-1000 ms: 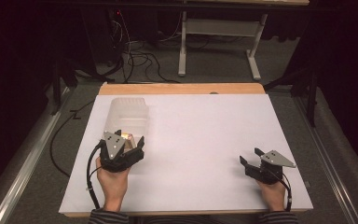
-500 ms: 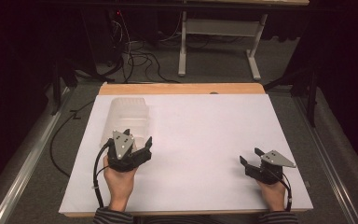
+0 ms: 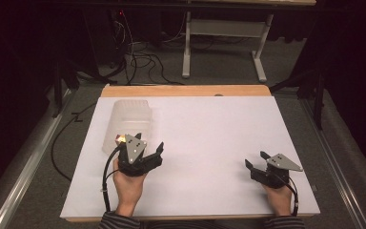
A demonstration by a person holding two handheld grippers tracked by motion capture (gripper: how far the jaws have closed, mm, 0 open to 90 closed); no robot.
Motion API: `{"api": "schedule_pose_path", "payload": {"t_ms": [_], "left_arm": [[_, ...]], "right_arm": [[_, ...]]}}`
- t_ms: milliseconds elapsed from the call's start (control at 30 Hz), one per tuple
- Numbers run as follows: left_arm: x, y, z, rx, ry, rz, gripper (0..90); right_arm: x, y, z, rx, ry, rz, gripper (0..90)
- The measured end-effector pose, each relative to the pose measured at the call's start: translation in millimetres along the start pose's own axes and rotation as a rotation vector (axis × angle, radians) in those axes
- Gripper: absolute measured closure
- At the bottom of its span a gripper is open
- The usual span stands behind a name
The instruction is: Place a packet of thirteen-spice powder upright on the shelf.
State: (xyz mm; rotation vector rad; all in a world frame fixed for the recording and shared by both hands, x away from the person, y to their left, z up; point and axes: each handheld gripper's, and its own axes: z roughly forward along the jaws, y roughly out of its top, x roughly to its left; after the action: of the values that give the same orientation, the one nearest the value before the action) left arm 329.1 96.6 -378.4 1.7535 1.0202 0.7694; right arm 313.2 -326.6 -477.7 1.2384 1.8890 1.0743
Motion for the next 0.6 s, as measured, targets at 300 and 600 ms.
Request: {"api": "schedule_pose_path", "payload": {"t_ms": [300, 600], "left_arm": [[-6.8, -1.7, 4.1, 0.013, -0.042, -0.003, 24.8], [-10.2, -2.1, 4.4, 0.022, -0.095, -0.022, 24.8]], "right_arm": [[0.2, 0.0, 0.1, 0.000, 0.001, 0.001, 30.6], [0.1, 0.1, 0.2, 0.001, 0.001, -0.002, 30.6]]}}
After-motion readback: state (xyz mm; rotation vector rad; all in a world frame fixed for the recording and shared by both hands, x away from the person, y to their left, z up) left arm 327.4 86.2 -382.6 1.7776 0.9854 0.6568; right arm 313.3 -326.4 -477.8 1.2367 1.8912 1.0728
